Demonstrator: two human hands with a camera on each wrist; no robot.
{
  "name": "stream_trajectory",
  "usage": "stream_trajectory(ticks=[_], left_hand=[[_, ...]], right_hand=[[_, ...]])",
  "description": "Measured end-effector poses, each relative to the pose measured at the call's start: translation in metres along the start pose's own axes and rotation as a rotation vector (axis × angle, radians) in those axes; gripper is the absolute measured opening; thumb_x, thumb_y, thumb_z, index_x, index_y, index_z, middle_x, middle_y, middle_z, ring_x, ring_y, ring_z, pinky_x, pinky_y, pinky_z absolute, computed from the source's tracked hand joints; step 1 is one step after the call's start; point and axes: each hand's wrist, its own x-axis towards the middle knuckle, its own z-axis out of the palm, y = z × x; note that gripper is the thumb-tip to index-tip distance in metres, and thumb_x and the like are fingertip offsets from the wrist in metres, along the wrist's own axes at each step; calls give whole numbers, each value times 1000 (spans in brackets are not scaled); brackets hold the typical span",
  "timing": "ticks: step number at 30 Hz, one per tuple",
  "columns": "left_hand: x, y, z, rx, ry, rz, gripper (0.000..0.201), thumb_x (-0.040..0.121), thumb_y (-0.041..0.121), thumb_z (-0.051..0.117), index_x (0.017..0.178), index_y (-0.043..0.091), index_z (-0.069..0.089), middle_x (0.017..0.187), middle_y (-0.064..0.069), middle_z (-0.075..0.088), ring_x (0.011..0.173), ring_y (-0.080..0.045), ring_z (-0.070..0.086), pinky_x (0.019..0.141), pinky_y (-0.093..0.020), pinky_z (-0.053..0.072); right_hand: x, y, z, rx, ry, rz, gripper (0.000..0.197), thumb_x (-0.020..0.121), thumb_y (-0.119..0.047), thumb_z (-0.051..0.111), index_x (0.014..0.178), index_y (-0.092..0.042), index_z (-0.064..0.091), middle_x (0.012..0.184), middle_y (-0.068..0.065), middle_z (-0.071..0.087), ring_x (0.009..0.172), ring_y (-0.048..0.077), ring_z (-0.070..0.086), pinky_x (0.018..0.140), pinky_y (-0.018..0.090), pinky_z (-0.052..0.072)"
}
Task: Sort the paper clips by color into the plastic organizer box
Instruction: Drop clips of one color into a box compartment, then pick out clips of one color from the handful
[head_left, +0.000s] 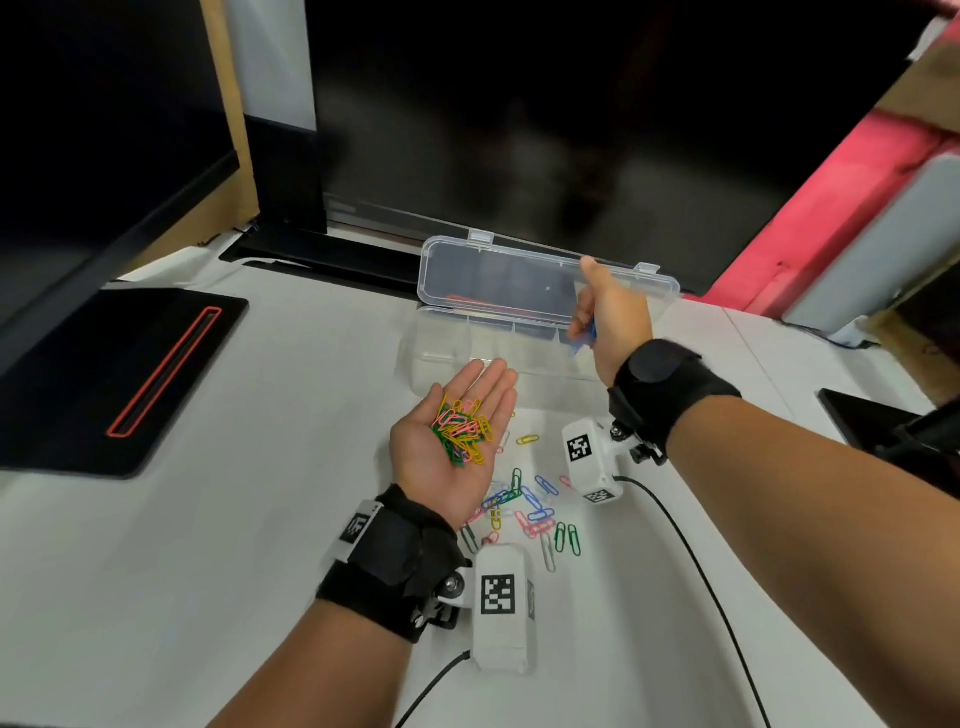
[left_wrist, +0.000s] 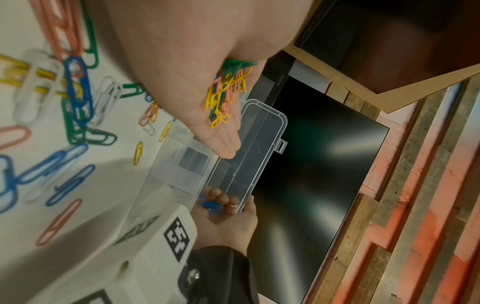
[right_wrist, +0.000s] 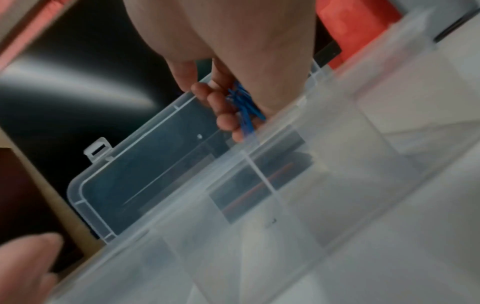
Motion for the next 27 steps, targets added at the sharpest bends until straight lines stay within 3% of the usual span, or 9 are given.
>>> stream_trajectory(ticks=[3, 6, 12, 17, 20, 22, 23, 25, 27], left_hand=[[0, 0, 1, 0, -1, -7, 44, 104, 24, 31, 123, -7, 57, 122, -26, 63, 118, -37, 58, 102, -43, 44], [2, 0, -1, 1, 1, -7, 44, 104, 24, 31, 123, -7, 57, 122, -26, 63, 118, -37, 58, 102, -44, 44], [3, 1, -3, 3, -2, 1, 44, 104, 25, 31, 124, -5, 57, 122, -26, 63, 118, -37, 58, 102, -43, 44], [3, 2, -3, -3, -13, -1, 44, 103, 26, 32, 125, -3, 57, 126, -26, 61, 122, -38, 55, 106, -45, 41], [4, 3, -1, -16, -20, -2, 44, 102, 26, 33, 127, -3, 56, 129, -26, 59, 125, -37, 52, 109, -45, 37], [4, 3, -1, -24, -27, -2, 45, 102, 26, 33, 131, -2, 53, 132, -26, 56, 128, -37, 50, 111, -46, 35], [3, 4, 0, -20, -33, -3, 46, 102, 27, 32, 134, -1, 52, 134, -25, 55, 129, -36, 49, 111, -45, 35], [0, 5, 1, -1, -41, -10, 48, 103, 29, 30, 135, 0, 51, 136, -24, 54, 127, -36, 51, 104, -46, 41], [-2, 6, 2, 5, -39, -15, 49, 103, 30, 29, 135, 1, 51, 136, -23, 54, 122, -35, 54, 99, -47, 43]], right_hand=[[2, 7, -1, 13, 8, -8, 57, 95, -47, 49, 51, -12, 43, 51, 2, 37, 65, 20, 48, 65, 25, 47], [6, 7, -4, 37, 26, -3, 57, 96, -46, 49, 50, -14, 44, 51, 1, 40, 65, 19, 52, 76, 29, 49], [9, 7, -10, 30, 0, 22, 52, 96, -45, 46, 53, -17, 45, 59, 1, 45, 70, 19, 51, 70, 29, 40], [-12, -5, -10, -18, -71, -15, 47, 99, -40, 44, 58, -19, 48, 62, -1, 50, 60, 13, 49, 64, 27, 41], [-47, -16, -4, -225, -390, -157, 39, 96, -34, 54, 64, -12, 57, 60, 3, 55, 56, 15, 52, 59, 28, 42], [-73, -18, -1, -560, -634, -307, 26, 90, -26, 64, 71, -9, 66, 61, 0, 63, 55, 8, 56, 57, 22, 46], [-84, -18, 1, -738, -713, -389, 15, 87, -24, 69, 75, -14, 71, 64, -6, 67, 57, 3, 57, 59, 18, 46], [-98, -16, 4, -1003, -748, -511, 7, 79, -28, 76, 84, -28, 72, 75, -11, 69, 67, -1, 60, 67, 16, 47], [-104, -12, 7, -1116, -716, -557, 24, 76, -29, 78, 99, -32, 71, 85, -11, 68, 78, 4, 62, 77, 23, 49]])
